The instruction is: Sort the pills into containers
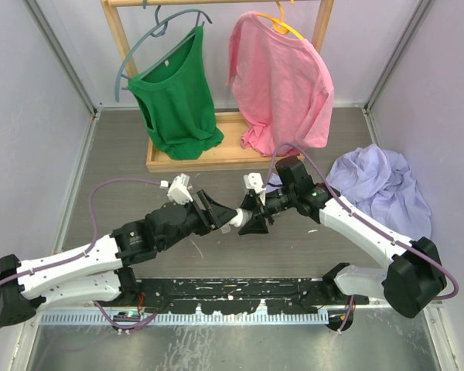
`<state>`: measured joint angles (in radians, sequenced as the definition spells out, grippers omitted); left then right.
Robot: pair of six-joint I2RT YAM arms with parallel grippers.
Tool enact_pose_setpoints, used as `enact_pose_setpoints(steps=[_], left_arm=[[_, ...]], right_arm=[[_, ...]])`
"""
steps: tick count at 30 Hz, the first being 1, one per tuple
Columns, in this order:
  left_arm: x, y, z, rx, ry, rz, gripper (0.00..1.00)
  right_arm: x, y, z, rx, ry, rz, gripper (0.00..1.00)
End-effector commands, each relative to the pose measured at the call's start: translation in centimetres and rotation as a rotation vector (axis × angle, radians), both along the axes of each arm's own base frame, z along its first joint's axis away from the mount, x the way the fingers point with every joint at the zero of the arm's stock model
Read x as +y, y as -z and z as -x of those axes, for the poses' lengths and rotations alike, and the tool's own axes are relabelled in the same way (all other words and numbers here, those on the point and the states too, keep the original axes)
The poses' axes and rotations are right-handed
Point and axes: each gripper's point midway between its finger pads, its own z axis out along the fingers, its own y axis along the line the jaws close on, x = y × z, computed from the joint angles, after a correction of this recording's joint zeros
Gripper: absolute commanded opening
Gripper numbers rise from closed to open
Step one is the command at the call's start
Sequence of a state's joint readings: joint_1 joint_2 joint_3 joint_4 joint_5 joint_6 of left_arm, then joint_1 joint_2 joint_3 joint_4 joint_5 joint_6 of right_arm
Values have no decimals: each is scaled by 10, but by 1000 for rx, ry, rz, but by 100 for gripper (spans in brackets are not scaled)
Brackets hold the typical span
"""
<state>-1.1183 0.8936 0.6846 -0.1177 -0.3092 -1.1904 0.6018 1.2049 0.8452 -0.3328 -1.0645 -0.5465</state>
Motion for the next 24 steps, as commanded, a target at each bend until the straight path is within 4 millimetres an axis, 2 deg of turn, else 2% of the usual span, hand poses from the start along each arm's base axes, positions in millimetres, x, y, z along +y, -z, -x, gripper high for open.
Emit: enact_pose_setpoints(steps=[1,7,18,24], left_arm=[[-11,-27,2,-18,23,78,59],[-13,-26,4,-5,35,77,55],[-16,-24,8,5,60,80,39],[-21,-27,13,-72,124,92,31]], right_arm=[[6,-24,-8,-80,-10,-59,1],[6,-23,-8,-77,-11,-57,1],[6,-23,-7,-74,-12,-57,1],[6,-24,-6,-71,-16,-61,1]])
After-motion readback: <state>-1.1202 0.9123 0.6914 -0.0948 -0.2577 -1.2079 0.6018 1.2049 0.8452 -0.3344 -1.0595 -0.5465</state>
